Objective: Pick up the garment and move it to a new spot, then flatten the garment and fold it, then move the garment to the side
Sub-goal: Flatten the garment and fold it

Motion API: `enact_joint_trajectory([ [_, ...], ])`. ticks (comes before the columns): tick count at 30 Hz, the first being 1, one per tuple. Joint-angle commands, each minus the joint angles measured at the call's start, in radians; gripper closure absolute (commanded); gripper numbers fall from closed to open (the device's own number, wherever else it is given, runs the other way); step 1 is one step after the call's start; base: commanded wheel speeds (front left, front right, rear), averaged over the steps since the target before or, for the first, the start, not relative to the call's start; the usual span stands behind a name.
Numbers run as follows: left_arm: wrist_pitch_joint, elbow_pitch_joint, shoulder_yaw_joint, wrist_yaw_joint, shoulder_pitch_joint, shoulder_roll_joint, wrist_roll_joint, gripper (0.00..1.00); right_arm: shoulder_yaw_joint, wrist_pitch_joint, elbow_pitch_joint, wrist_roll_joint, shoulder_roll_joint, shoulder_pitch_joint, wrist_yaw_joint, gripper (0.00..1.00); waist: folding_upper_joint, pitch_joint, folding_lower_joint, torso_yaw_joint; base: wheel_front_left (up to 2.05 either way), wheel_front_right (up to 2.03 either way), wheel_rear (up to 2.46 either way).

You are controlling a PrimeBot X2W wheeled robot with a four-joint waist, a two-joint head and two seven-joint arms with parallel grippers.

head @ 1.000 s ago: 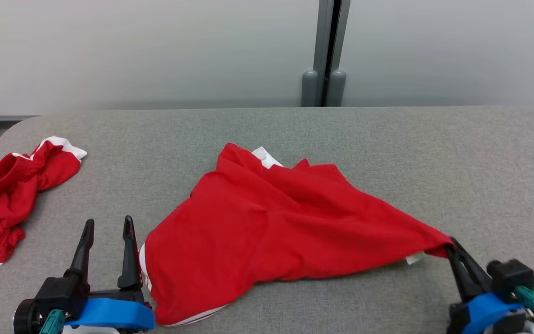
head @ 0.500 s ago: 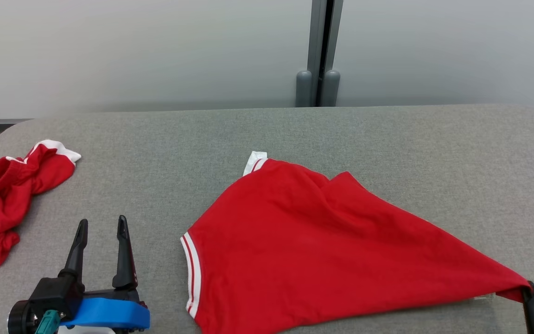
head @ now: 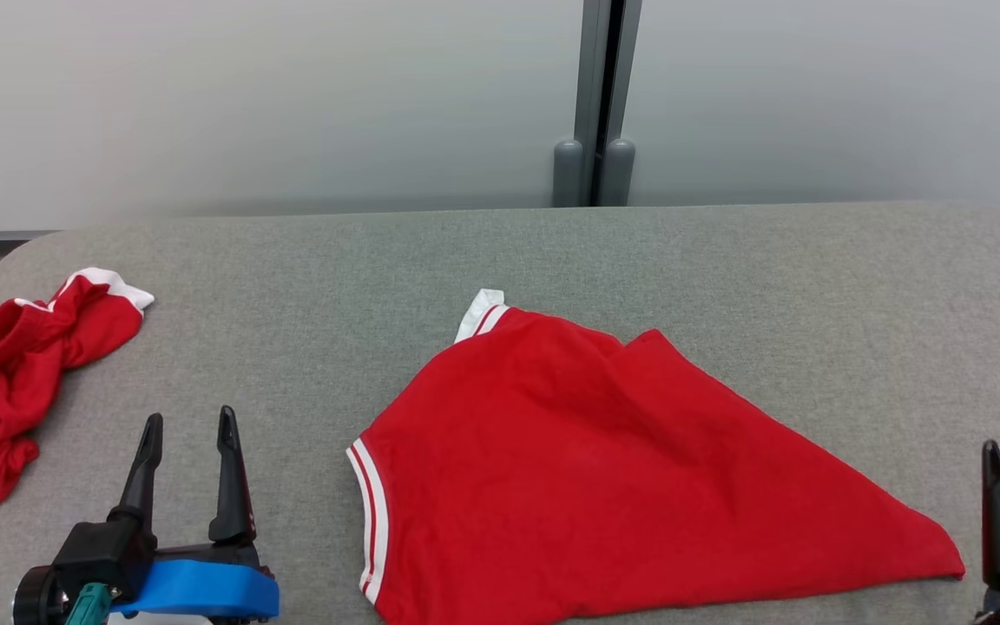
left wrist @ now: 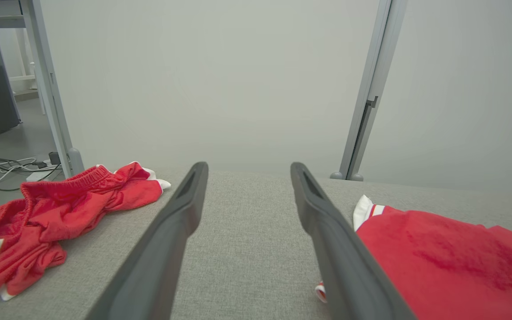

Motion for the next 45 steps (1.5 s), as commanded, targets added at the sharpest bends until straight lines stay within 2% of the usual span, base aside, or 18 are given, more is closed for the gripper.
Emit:
enact_joint_trajectory([
  [1,-0.005,0.000,0.006,-0.005,0.010,0.000,0.008,0.00,0.012,-0.003,-0.033,0.005,0.010,-0.023,0.000,0.00,0.0000,-0.002,0.0000,-0.001,0.00,0.00,0.00],
  [5,-0.005,-0.001,0.009,-0.005,0.010,0.000,0.011,0.00,0.075,-0.011,-0.086,0.020,0.028,-0.060,0.000,0.00,0.0000,-0.006,0.0000,-0.002,0.00,0.00,0.00],
  [9,-0.005,-0.002,0.007,-0.006,0.003,-0.001,0.012,0.00,0.149,-0.030,-0.088,0.034,0.045,-0.107,0.000,0.00,0.0000,-0.005,0.0000,-0.001,0.00,0.00,0.00],
  [14,-0.005,0.003,0.002,-0.007,-0.004,-0.002,0.015,0.00,0.255,-0.044,-0.012,0.047,0.059,-0.145,0.000,0.00,0.0000,-0.007,0.0000,0.003,0.00,0.00,0.00],
  [19,-0.005,0.011,-0.007,-0.008,-0.007,-0.002,0.019,0.00,0.317,-0.063,0.103,0.064,0.062,-0.151,0.000,0.00,0.0000,-0.014,0.0000,0.012,0.00,0.00,0.00],
  [24,-0.005,0.014,-0.014,-0.009,0.003,-0.003,0.019,0.00,0.331,-0.094,0.207,0.090,0.062,-0.152,0.000,0.00,0.0000,-0.021,0.0000,0.014,0.00,0.00,0.00],
  [30,-0.005,0.023,-0.022,-0.010,-0.004,-0.004,0.024,0.00,0.338,-0.117,0.272,0.087,0.063,-0.173,0.000,0.00,0.0000,-0.021,0.0000,0.008,0.00,0.00,0.00],
  [37,0.007,0.070,-0.066,-0.016,-0.098,0.014,0.021,0.00,0.336,-0.127,0.288,0.079,0.063,-0.197,0.000,0.00,0.0000,-0.005,0.0000,0.002,0.00,0.00,0.00],
  [45,0.099,0.130,-0.154,-0.023,-0.261,0.045,0.001,0.00,0.348,-0.131,0.281,0.076,0.062,-0.219,0.000,0.00,0.0000,0.031,0.0000,-0.013,0.00,0.00,0.00],
])
